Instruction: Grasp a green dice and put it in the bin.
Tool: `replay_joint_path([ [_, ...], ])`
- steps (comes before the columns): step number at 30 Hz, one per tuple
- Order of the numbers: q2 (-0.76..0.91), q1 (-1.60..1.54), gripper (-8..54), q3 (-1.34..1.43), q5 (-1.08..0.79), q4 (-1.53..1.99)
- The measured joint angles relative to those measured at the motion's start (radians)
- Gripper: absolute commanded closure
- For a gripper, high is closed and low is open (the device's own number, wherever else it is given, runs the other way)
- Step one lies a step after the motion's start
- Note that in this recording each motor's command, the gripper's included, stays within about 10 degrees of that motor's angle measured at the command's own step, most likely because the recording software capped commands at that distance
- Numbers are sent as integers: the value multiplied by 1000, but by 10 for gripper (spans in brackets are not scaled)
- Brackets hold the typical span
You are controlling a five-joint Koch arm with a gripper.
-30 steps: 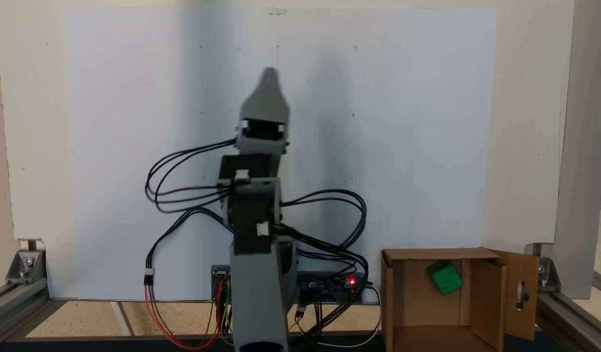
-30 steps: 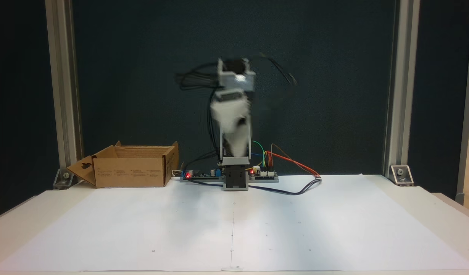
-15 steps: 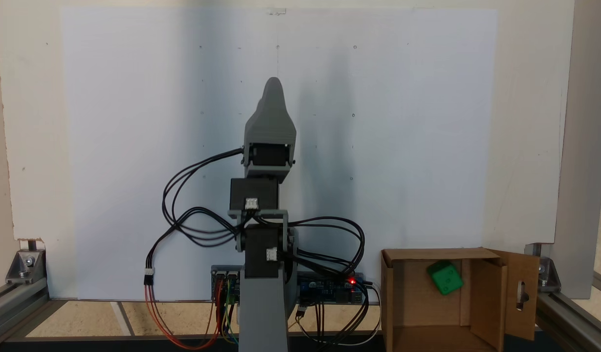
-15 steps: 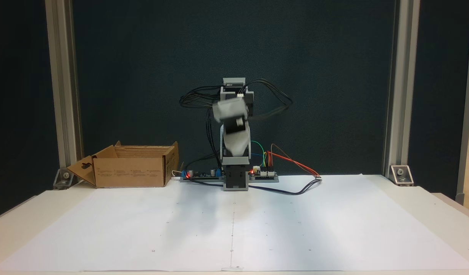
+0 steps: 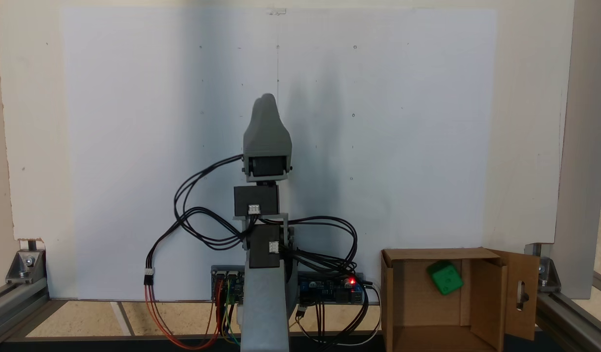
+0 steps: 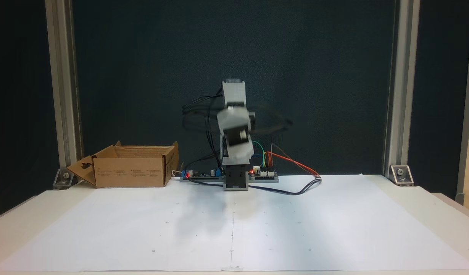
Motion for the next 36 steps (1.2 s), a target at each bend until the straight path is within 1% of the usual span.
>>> replay_joint_path([
  [7,0,26,24,170,-28,-273],
  [12,0,32,22,252,-83,-476],
  [19,0,34,24,327,-109,-727],
  [26,0,41,25,336,-186,-761],
  [29,0,38,48,336,-224,-761],
  [35,0,35,47,336,-310,-762],
  [36,0,37,38,336,-318,-761],
])
